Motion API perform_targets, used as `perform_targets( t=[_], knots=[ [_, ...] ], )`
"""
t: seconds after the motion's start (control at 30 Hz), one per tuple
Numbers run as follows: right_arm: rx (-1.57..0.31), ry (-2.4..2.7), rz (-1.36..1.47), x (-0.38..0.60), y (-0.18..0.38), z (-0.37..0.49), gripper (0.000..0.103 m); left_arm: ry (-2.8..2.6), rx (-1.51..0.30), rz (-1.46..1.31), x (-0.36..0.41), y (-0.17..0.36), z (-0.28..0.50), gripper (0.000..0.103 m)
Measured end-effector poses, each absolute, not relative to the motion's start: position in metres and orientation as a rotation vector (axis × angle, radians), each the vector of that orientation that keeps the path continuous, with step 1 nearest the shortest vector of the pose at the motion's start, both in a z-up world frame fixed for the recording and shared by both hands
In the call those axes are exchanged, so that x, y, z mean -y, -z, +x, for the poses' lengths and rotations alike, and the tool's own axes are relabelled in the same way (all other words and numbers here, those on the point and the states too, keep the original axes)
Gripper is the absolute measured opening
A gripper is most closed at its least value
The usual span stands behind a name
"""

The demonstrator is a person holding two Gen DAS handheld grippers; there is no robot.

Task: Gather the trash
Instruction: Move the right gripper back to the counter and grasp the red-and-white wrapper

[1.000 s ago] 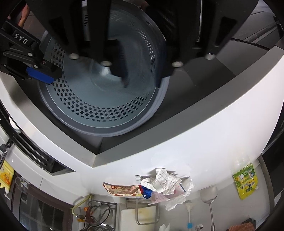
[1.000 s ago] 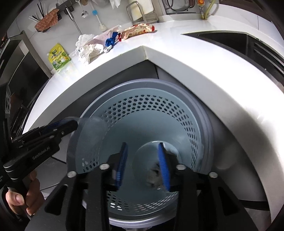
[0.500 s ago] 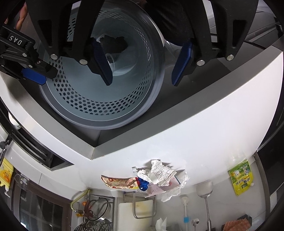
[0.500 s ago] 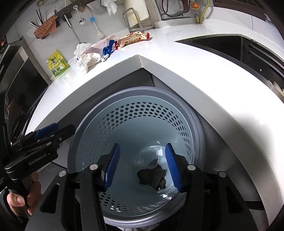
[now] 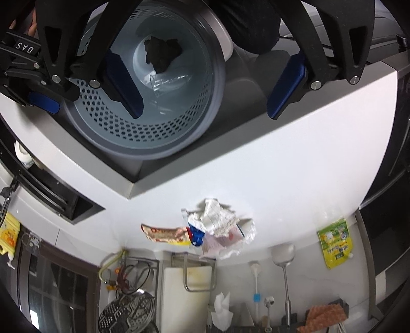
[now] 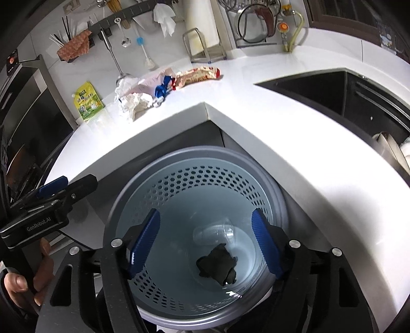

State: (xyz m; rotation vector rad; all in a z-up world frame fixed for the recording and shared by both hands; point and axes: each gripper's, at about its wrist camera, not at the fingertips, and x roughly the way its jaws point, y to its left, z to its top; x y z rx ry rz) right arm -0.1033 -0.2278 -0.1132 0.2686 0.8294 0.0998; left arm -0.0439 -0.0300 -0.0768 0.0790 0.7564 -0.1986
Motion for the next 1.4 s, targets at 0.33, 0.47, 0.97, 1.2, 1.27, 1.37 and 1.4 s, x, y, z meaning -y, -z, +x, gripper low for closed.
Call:
perform_targets(
  t=[0.33, 0.47, 0.97, 1.2, 1.27, 1.37, 1.4],
  knots=[
    [-0.747, -0.127, 0.221, 0.225, 0.086, -0.094, 0.078, 0.155, -0.687, 0.054, 0.018, 0.051, -0.034, 0.097],
    [-0.725, -0.132, 0.196, 0.228, 0.076, -0.078, 0.079, 0.123, -0.67, 0.039, 0.013, 0.043, -0.017, 0.097],
    [-0.716, -0.184, 0.106, 0.246, 0.037, 0.024, 0.079, -0.002, -0.689, -0.012, 0.024, 0.035, 0.061, 0.097],
    [-0.764, -0.247, 0.014, 0.253, 0.029, 0.089, 0.079, -0.035, -0.721, -0.039, 0.031, 0.042, 0.084, 0.097],
    [-0.771, -0.262, -0.026, 0.253, 0.032, 0.11, 0.079, -0.045, -0.726, -0.045, 0.033, 0.044, 0.088, 0.097],
    [-0.781, -0.287, -0.061, 0.253, 0.038, 0.136, 0.079, -0.061, -0.735, -0.044, 0.035, 0.046, 0.093, 0.097],
    [-0.786, -0.295, -0.071, 0.253, 0.04, 0.145, 0.079, -0.065, -0.739, -0.044, 0.035, 0.047, 0.095, 0.097]
  ],
)
